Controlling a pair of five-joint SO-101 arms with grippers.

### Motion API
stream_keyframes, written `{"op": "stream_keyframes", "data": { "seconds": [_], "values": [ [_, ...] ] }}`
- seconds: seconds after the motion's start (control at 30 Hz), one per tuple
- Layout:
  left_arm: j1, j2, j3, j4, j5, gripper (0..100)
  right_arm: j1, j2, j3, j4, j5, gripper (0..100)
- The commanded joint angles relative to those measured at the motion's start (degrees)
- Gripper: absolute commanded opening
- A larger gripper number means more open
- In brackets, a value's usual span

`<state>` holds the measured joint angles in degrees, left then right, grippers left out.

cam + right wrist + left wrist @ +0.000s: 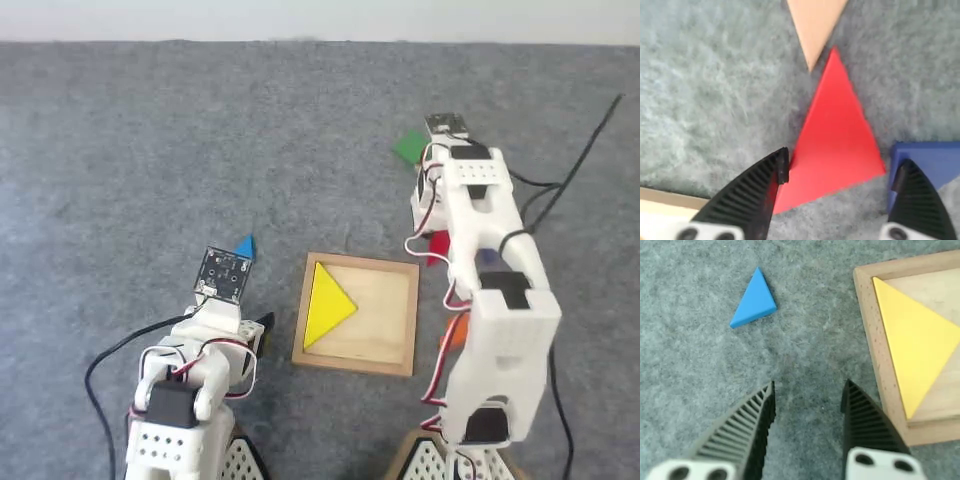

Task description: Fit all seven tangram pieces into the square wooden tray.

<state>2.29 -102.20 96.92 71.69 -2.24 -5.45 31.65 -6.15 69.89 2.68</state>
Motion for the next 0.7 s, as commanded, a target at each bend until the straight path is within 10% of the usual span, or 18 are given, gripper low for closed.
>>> {"op": "stream_keyframes", "data": {
  "seconds": [0.0,0.67],
  "values": [
    [0.3,-0.4,-0.4,-0.3,-0.1,21,0.6,8.6,-13.7,8.9,1.6,31.7],
    [0.3,-0.4,-0.4,-0.3,-0.1,21,-0.9,-10.4,-5.3,5.3,2.5,31.7]
  ]
}}
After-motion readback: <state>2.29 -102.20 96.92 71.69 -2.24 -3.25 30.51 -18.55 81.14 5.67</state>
